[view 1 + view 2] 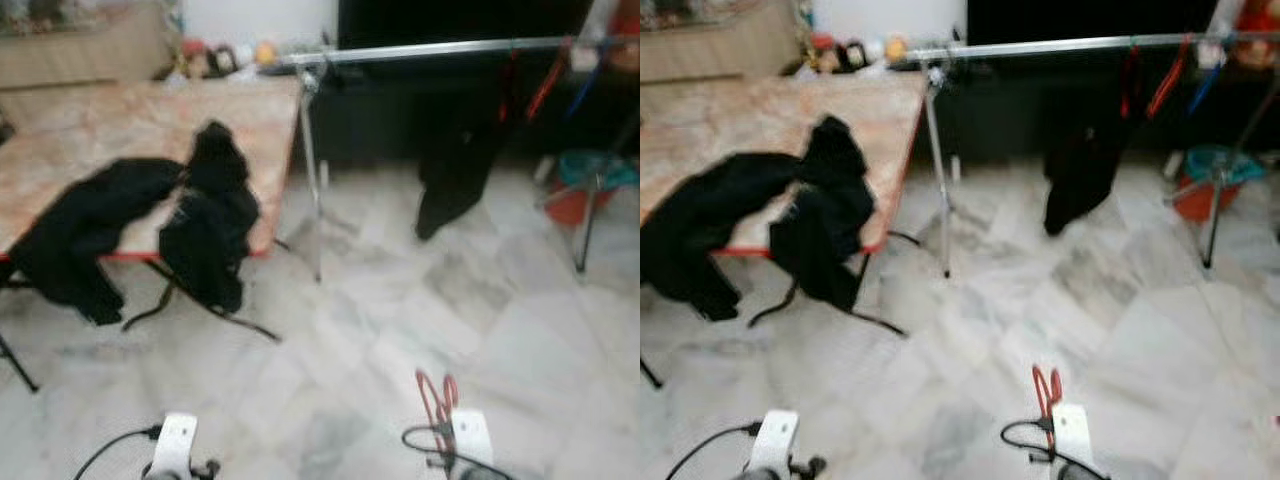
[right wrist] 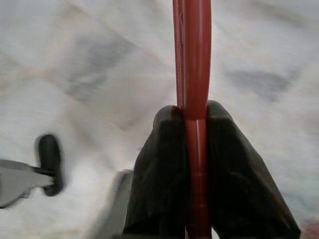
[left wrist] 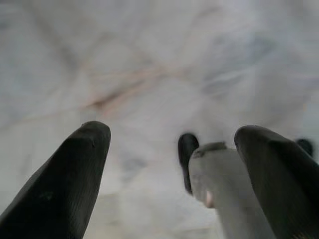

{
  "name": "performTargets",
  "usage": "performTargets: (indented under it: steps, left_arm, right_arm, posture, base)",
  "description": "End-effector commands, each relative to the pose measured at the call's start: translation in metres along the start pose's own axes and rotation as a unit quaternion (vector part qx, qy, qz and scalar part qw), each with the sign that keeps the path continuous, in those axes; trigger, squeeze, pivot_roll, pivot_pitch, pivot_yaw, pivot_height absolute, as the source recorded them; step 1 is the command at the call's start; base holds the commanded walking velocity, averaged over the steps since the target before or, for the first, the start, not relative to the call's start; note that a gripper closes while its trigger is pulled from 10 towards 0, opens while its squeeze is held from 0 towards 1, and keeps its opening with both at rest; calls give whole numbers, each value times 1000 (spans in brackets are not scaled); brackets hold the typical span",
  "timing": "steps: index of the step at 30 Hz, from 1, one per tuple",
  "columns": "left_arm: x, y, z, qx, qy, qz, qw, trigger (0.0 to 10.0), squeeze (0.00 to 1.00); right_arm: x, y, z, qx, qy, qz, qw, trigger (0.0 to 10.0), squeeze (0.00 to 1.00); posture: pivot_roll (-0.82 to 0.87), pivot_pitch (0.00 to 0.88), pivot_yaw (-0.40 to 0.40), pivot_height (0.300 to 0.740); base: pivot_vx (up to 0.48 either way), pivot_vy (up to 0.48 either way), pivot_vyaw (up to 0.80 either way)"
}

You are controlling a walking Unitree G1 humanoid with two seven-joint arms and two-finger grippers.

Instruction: Hang hanger

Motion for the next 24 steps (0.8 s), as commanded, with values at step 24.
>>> performTargets:
  steps: [24]
  left_arm:
    - [124,23,-39,-100,-199,251,942,10000,0]
  right_arm:
    - [116,10,19,76,355,101,926,10000,0]
  posture:
    - [132,0,22,740]
  base:
    - [0,0,0]
Point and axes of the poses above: a point about 5 cm out from each wrist's last joint towards the gripper, its own y axis pointing back from the gripper into the wrist, its own x axis along the axis of the wrist's last joint, z = x × y, the point moved 1 cm from there along -y, pointing out of the wrist towards the gripper, and after that the axes turned 5 degrees about -y, right-handed, at the moved point
